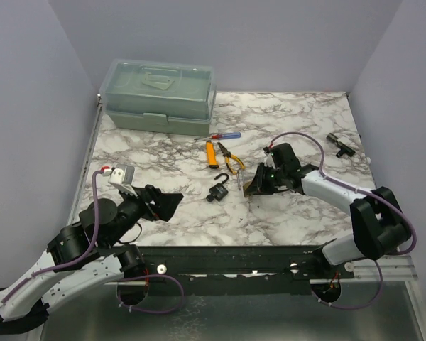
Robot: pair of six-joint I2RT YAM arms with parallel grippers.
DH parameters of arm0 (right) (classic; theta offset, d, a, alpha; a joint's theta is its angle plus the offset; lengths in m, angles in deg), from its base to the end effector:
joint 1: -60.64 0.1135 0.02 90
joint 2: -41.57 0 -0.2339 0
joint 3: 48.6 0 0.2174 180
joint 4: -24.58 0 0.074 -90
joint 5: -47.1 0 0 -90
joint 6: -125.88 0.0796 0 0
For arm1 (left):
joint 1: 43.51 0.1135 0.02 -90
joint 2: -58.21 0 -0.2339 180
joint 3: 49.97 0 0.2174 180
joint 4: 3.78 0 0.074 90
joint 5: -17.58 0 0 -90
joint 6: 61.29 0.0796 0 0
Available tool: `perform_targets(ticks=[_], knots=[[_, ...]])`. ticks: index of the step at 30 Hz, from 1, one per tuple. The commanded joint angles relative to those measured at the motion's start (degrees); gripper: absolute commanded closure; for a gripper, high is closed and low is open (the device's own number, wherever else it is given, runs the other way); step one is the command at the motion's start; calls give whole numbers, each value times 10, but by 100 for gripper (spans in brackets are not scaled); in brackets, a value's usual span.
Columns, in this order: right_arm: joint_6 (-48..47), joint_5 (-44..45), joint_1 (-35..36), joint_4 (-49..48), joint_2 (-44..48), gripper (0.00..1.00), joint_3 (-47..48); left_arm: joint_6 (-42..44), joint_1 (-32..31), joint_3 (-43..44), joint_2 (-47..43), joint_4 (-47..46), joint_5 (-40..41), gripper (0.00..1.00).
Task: Unlock with the key
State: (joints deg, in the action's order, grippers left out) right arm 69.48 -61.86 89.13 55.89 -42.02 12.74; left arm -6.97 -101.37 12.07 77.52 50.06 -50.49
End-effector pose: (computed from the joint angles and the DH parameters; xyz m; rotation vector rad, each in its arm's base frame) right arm 0.2371 0.1581 0.1435 -0.0273 2.6462 0.8266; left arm 0.0805 -0.0723 0.3099 0.0649 1.8282 -0.8432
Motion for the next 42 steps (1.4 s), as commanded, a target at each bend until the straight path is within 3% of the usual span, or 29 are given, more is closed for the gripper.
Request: perform_targets(ticks=[1, 19, 30, 42], knots=[[-19, -42, -36, -54, -3, 99, -15, 10, -1, -6, -5, 0, 18, 1], [-2, -74, -80, -94, -64, 98, -53, 12, -2, -7, -9, 0, 21, 1], [-13, -17, -81, -58, -49, 54, -51, 12, -2, -7, -9, 0, 20, 1], [-26, 78, -83, 27, -4, 28, -22, 13, -2, -8, -8, -2, 20, 1]])
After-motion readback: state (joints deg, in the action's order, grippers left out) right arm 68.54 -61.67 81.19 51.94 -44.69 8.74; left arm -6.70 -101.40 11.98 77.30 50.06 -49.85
